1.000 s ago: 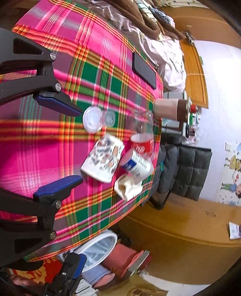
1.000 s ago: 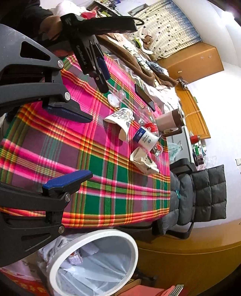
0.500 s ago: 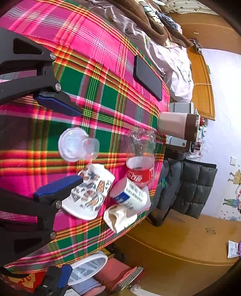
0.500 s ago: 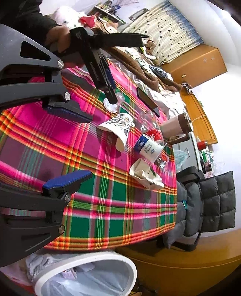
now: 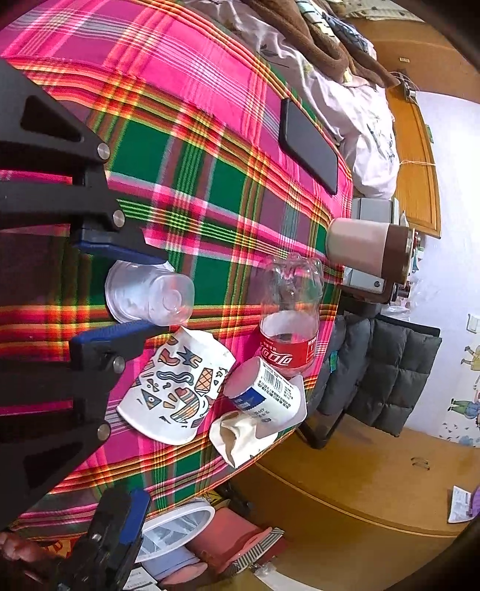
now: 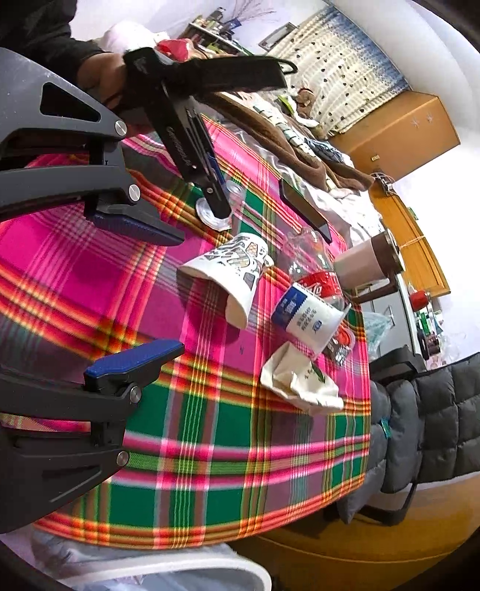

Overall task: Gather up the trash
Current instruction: 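Grasp the clear plastic cup with the left tool while the right tool grasps the patterned paper cup, then carry both cups from the table over the white bin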

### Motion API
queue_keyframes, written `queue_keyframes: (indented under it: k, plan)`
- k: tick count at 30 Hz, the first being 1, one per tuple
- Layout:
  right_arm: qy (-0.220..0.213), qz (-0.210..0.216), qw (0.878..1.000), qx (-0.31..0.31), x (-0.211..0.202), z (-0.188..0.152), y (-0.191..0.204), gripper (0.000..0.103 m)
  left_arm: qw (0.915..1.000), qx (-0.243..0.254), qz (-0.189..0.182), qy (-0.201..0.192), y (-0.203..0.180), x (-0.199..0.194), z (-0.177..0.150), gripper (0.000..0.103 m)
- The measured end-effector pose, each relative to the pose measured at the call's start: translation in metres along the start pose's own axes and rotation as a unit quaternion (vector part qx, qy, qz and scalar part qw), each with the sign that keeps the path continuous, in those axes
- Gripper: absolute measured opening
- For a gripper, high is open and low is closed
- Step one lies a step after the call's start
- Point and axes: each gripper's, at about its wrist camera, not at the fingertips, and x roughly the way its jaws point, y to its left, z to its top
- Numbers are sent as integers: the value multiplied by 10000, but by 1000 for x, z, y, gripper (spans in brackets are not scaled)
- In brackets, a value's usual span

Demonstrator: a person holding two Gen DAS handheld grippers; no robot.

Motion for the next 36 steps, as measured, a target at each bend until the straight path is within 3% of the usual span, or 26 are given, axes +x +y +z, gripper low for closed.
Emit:
queue_keyframes:
  k: [14, 17, 19, 28, 36]
  plan:
    - [284, 286, 9991, 153, 32, 7, 1, 44, 9999, -31, -162, -50, 8, -17, -11, 31]
    - [281, 307, 9989, 227, 35, 10, -3, 37, 9998, 6, -192, -24, 6, -15, -12, 31]
    - [287, 314, 9988, 256, 36, 12, -5, 27, 9998, 19, -203, -6, 6, -15, -13, 31]
    - [92, 304, 9992, 250, 19, 9, -7, 12, 9998, 73, -176, -10, 0, -16, -15, 31]
    - [-157, 143, 9993, 323, -13, 0, -18, 12, 9993, 271, -234, -56, -24, -27, -16, 31]
